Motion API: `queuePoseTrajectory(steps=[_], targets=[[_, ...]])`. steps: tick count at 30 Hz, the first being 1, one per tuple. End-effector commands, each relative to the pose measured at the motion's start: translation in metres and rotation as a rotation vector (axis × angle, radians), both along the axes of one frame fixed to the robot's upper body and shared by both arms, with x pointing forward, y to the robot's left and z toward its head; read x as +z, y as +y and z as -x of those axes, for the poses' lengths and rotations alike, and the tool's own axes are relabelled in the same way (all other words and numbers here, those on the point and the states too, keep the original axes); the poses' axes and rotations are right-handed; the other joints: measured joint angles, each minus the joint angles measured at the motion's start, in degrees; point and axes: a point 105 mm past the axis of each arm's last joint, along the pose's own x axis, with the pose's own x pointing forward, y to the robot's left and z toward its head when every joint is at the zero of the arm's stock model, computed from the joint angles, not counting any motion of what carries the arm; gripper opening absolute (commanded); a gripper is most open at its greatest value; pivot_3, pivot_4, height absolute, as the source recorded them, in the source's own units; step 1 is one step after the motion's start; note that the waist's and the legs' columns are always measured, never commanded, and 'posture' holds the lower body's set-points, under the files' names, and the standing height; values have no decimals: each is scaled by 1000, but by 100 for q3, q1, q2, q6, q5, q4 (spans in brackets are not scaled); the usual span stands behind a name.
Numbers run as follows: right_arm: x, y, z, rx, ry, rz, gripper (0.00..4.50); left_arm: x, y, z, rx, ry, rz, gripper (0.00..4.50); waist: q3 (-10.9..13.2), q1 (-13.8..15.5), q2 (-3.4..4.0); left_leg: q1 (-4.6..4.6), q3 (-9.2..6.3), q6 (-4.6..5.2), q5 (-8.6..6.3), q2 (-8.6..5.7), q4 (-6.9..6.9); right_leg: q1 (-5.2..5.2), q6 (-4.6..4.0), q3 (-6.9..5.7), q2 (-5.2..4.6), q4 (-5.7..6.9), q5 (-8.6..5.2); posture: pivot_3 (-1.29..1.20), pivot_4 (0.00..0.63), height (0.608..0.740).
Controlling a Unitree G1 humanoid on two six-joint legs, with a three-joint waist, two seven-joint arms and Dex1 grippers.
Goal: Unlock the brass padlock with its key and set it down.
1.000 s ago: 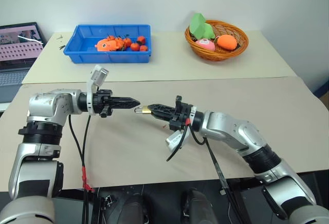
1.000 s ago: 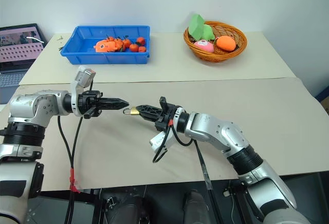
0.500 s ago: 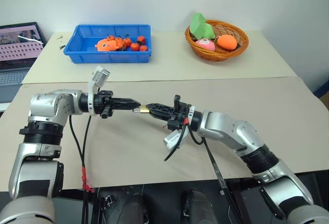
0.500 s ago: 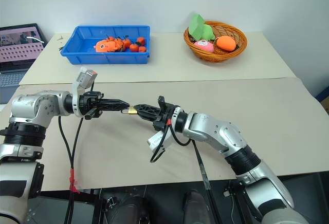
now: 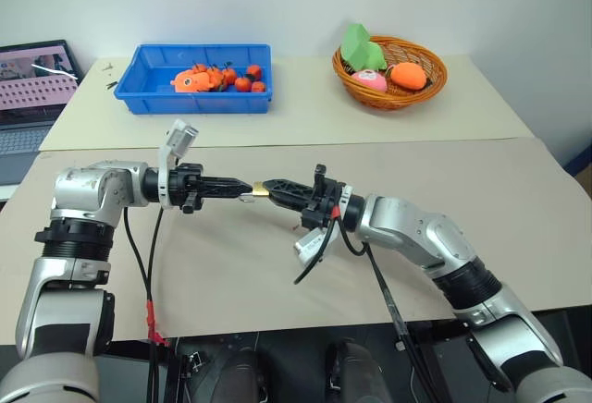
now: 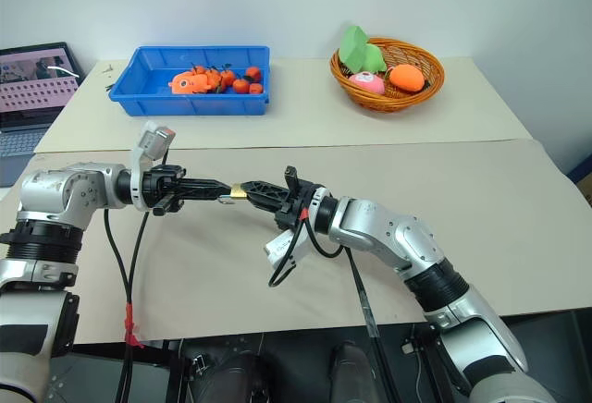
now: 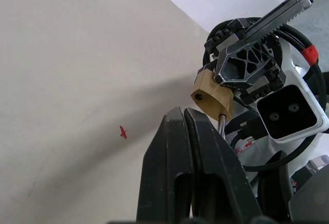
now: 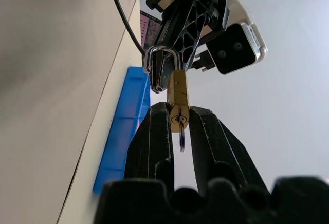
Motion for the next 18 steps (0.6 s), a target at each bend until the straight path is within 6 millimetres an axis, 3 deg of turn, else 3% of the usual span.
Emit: queuePoseTrajectory(steps=[1, 18], targets=[[24, -3, -2, -8, -36, -74, 103, 11, -2, 0, -16, -48, 9, 80, 0, 0, 0, 0, 0, 0, 0, 0, 0, 0, 0, 0, 0, 0, 0, 0, 150, 676], [16, -8, -17, -54, -16, -72, 103, 17, -3, -1, -8, -53, 22, 80, 0, -2, 0, 0, 1, 0, 0, 0, 0, 0, 0, 0, 0, 0, 0, 0, 150, 676]])
